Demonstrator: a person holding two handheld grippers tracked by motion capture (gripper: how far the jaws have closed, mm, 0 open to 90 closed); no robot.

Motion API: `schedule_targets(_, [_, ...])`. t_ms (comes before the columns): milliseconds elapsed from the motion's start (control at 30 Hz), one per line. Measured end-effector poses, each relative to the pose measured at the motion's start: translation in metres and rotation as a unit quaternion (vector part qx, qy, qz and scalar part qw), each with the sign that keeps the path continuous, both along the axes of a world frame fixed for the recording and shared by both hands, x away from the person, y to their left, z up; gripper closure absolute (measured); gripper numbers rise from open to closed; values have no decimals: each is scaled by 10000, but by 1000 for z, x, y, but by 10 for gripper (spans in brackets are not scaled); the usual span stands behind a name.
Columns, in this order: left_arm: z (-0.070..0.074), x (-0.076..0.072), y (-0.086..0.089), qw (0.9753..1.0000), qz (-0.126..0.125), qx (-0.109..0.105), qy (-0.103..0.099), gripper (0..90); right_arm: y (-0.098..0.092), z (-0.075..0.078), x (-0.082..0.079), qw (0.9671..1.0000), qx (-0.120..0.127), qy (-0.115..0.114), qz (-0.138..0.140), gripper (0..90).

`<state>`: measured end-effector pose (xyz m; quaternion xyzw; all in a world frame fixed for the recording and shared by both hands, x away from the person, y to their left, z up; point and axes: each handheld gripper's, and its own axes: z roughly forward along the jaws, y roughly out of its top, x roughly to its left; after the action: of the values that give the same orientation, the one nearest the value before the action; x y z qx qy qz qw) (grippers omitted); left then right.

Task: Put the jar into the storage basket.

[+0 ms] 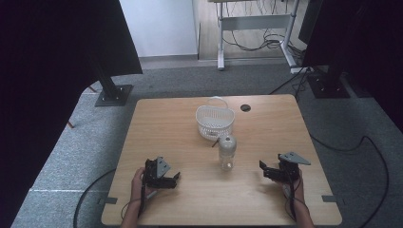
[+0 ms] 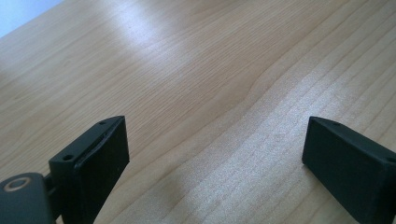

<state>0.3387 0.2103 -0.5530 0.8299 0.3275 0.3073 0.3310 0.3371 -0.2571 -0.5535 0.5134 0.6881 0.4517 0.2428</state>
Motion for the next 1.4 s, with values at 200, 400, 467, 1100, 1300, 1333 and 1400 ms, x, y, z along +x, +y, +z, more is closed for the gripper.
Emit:
schedule_targets(200, [0, 0, 0, 10000, 7, 8, -9, 69, 0, 0, 0, 10000, -45, 4, 1, 93])
schedule_targets(400, [0, 0, 0, 10000, 6, 1, -11, 69, 0, 0, -1, 10000, -69, 16, -58, 87])
schedule_targets(467, [0, 0, 0, 10000, 5, 6, -8, 69, 0, 0, 0, 9999, -58, 24, -97, 84])
schedule_targets(1100, [0, 0, 0, 10000, -3, 26, -7, 69, 1, 0, -2, 9998, -103, -60, -151, 76])
schedule_targets(1300, [0, 0, 0, 10000, -13, 29, -4, 69, 4, 1, -4, 9998, -145, -116, -99, 73])
schedule_targets(1333, [0, 0, 0, 10000, -13, 29, -4, 69, 4, 1, -4, 9998, -145, -116, -99, 73])
schedule_targets(1400, [0, 0, 0, 10000, -14, 25, -4, 69, 5, 1, -5, 9998, -163, -125, -82, 72])
